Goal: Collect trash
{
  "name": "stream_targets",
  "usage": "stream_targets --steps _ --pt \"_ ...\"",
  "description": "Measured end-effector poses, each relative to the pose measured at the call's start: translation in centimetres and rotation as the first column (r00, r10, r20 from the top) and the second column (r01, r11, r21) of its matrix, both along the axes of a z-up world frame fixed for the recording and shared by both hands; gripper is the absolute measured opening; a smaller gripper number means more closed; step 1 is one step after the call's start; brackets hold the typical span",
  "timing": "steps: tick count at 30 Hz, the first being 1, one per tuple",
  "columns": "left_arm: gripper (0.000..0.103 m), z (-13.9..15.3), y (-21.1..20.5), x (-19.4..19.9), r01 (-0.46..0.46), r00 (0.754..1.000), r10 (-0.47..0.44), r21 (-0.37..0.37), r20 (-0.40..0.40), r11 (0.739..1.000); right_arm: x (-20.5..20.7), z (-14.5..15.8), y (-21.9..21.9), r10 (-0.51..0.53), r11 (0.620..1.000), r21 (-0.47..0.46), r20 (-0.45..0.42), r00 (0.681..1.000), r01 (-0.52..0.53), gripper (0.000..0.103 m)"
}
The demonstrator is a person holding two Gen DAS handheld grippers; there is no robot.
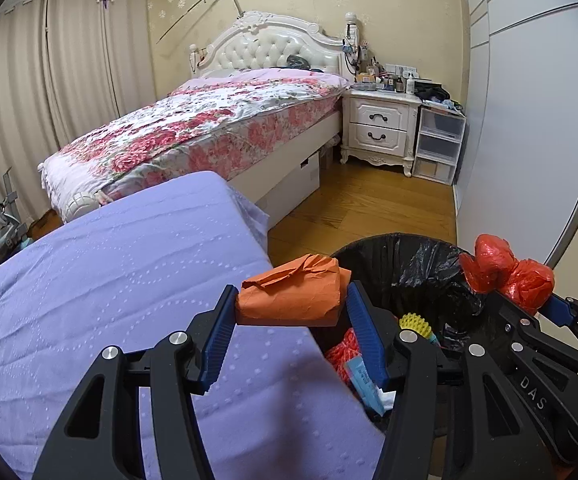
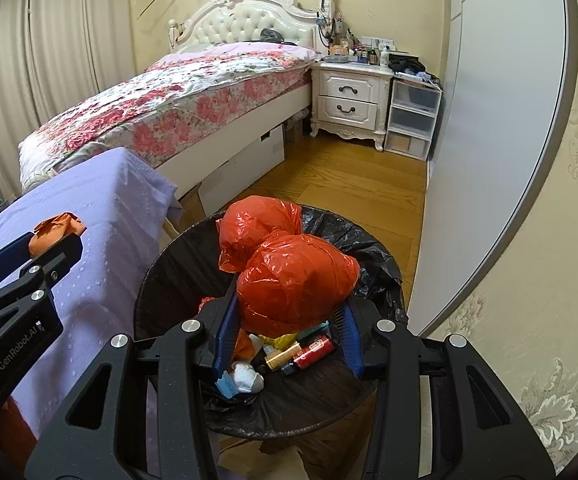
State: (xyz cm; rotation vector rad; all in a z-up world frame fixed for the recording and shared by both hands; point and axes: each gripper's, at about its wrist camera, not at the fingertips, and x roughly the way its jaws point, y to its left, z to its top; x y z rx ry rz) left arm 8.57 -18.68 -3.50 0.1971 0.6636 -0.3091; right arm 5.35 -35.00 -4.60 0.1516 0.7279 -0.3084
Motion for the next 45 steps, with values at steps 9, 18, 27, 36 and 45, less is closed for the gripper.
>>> stream_targets --steps 9,18,27,36,45 --pt "0.056 -0.9 -1.7 1.5 0.010 1.000 -0.010 0.019 -0.017 1.000 1.3 -0.5 -1.1 -0.025 1.000 0.009 -0.005 1.000 0.025 0.042" --pt "0.072 -0.9 -2.4 1.4 0.021 1.000 -0.020 0.031 -0.011 0.999 1.5 -1.0 -1.6 -0.039 0.999 0.011 -0.006 0.999 0.039 0.053" --pt "0.076 -0.5 -1.8 1.2 -0.002 1.000 0.002 0.031 0.003 1.000 1.1 -0.7 -1.8 -0.054 0.999 0.004 0.004 0.999 0.054 0.057" --pt "0.078 -0.1 0.3 0.3 -0.051 0.999 0.051 0.010 -0.008 0.999 0.4 -0.2 -0.6 -0.030 0.999 -0.011 0.007 1.000 0.030 0.067" --pt "0.080 1.1 3.1 -1.7 -0.097 0.995 0.097 0.002 0.020 0.995 -0.6 0.5 1.8 0.017 1.000 -0.002 0.015 1.000 -0.017 0.073"
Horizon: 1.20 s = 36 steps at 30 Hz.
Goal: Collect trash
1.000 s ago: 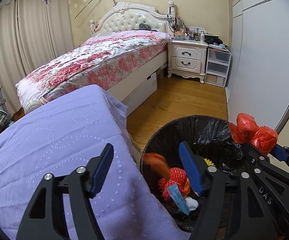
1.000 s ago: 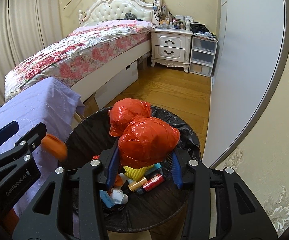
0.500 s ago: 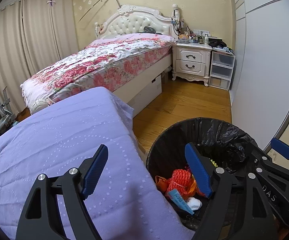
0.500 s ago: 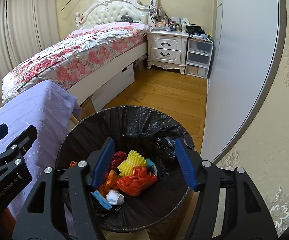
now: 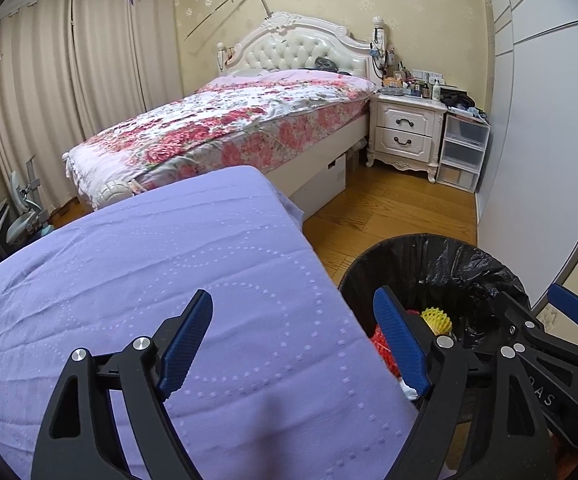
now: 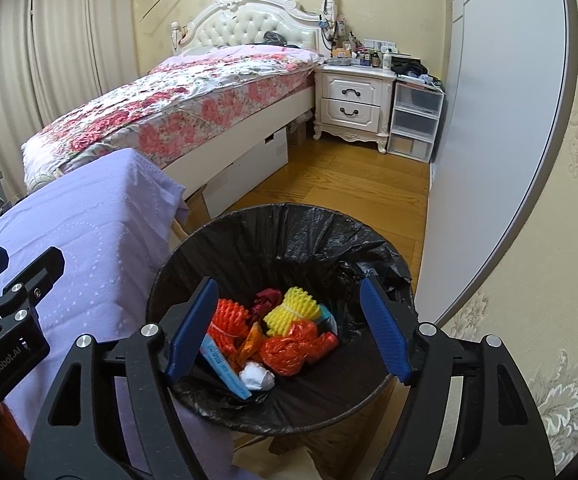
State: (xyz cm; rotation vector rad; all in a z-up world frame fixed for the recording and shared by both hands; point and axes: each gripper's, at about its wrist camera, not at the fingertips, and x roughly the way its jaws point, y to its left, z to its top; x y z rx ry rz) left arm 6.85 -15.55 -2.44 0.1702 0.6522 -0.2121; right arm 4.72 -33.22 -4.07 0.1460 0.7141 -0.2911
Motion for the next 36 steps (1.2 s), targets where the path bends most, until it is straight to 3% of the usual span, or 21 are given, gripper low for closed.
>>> stream_targets --steps 2,19,36 --pt "0.081 0.1 0.6 -0.4 -0.004 1.000 0.004 -0.002 0.005 1.000 -0.3 0.2 0.6 0.010 1.000 -0.005 0.005 1.000 -0.010 0.077" --pt "0.082 2.0 5.5 -4.3 -0.087 0.995 0.089 -0.032 0.055 0.996 -3.7 3.5 5.1 0.088 0.995 -0.049 0.077 0.993 -0.085 0.078" --pt "0.082 2.2 7.5 -5.8 -0.127 0.990 0.130 -0.054 0.063 0.990 -5.2 4.3 6.8 0.124 0.991 -0.065 0.095 0.988 -0.118 0.078"
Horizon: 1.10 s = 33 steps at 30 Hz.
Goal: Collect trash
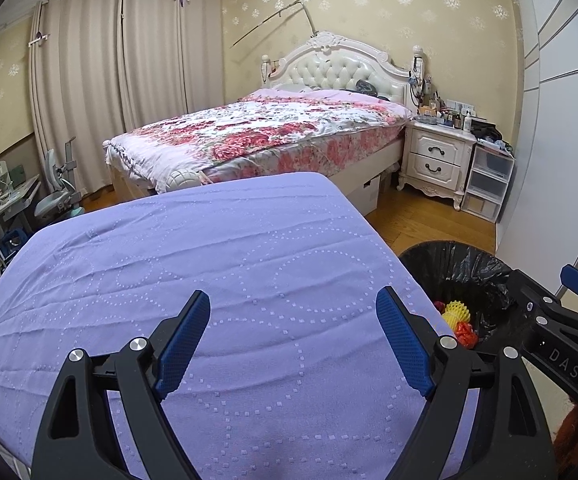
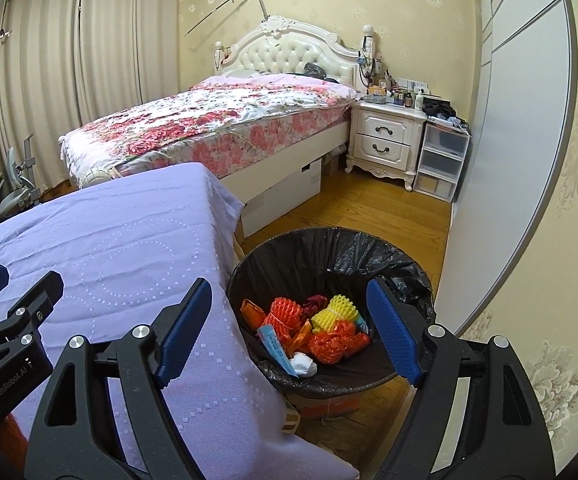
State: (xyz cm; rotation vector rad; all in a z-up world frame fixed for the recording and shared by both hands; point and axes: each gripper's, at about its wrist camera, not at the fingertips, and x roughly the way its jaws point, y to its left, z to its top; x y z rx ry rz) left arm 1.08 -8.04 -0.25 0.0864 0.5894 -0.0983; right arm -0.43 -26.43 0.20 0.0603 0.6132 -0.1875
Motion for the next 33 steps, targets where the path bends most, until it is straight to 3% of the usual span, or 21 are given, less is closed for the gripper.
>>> stream_targets --steps 33 --pt "0.083 -0.14 0.13 -0.27 -0.003 1.000 0.003 -0.005 0.000 1.000 -0.04 -0.08 0.27 0.002 1.000 -0.001 -0.003 1.000 -0.002 0.078"
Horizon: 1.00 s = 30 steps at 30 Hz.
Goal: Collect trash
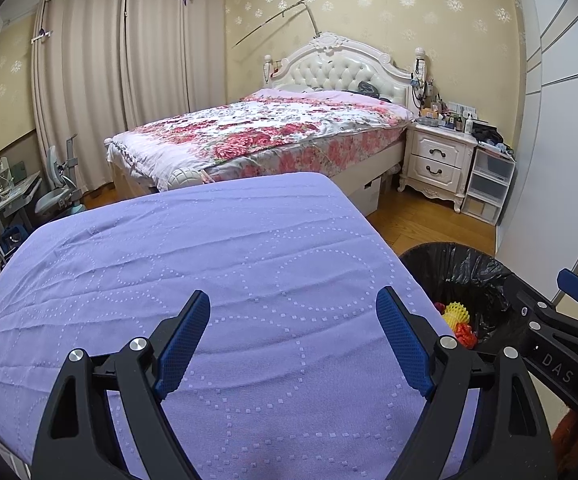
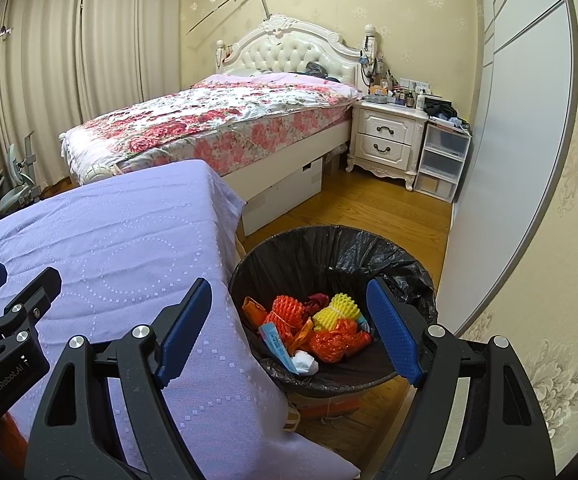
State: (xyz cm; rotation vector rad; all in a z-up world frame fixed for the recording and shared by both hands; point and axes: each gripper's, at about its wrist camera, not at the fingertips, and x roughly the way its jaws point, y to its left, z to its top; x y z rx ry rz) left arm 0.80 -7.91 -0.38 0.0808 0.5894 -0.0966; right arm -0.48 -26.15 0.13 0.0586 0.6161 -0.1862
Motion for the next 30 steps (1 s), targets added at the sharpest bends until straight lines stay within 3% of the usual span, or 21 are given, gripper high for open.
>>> stream_targets --steps 30 --pt "0.084 0.29 0.29 -0.14 -0.005 1.000 0.005 -0.010 0.006 1.000 0.04 0.05 0.09 0.001 1.000 0.000 -0.001 1.000 -0.001 0.078"
